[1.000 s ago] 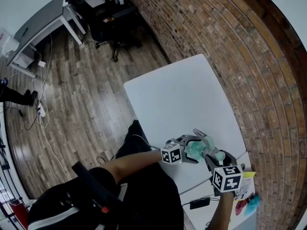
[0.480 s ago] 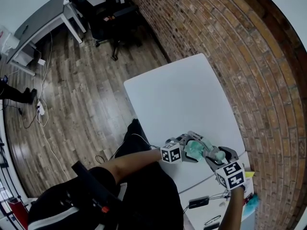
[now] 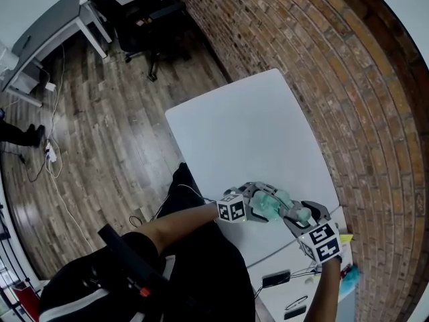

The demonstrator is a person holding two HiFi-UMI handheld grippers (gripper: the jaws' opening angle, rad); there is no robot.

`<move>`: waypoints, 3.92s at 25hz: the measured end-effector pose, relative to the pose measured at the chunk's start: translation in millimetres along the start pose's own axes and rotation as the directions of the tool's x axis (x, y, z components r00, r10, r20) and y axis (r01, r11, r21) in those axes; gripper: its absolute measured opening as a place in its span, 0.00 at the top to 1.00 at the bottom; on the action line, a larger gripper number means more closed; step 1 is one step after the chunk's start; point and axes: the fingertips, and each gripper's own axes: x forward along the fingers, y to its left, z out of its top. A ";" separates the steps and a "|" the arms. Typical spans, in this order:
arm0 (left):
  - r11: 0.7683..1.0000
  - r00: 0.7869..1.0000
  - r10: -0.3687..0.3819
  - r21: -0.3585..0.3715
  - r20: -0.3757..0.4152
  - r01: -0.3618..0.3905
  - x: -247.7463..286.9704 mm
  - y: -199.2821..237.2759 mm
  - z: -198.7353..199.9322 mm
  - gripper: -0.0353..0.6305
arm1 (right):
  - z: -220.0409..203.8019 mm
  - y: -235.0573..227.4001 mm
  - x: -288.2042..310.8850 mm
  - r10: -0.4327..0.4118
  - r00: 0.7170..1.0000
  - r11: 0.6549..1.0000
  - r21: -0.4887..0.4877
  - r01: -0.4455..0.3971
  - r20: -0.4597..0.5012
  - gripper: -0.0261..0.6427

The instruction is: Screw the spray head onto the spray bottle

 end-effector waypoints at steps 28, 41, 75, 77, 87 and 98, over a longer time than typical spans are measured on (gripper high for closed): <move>0.999 0.998 -0.037 -0.022 -0.043 0.036 7.5 -0.7 -44.3 0.21 | -5.1 11.3 6.3 0.210 0.977 0.894 -0.396 -0.208 -0.040 0.55; 0.999 0.998 -0.039 -0.019 -0.041 0.038 9.5 -1.2 -44.1 0.21 | 1.9 12.6 -3.1 0.200 0.980 0.913 -0.366 -0.179 0.020 0.54; 0.999 0.999 -0.028 -0.016 -0.044 0.028 9.0 0.2 -45.0 0.21 | -7.4 2.4 -1.1 0.040 0.992 0.973 -0.220 -0.065 -0.117 0.55; 0.999 0.999 -0.029 -0.017 -0.043 0.028 8.7 0.1 -45.2 0.21 | -8.1 3.5 -0.9 0.065 0.989 0.946 -0.307 -0.103 -0.130 0.55; 1.000 0.999 -0.017 -0.020 -0.052 0.016 10.3 2.2 -44.4 0.21 | -15.3 6.0 1.4 0.111 0.966 0.705 -0.666 -0.243 -0.235 0.55; 0.998 0.998 -0.004 0.060 -0.063 0.008 5.7 2.1 -31.1 0.21 | -16.9 8.2 1.3 0.074 0.968 0.645 -0.729 -0.229 -0.239 0.55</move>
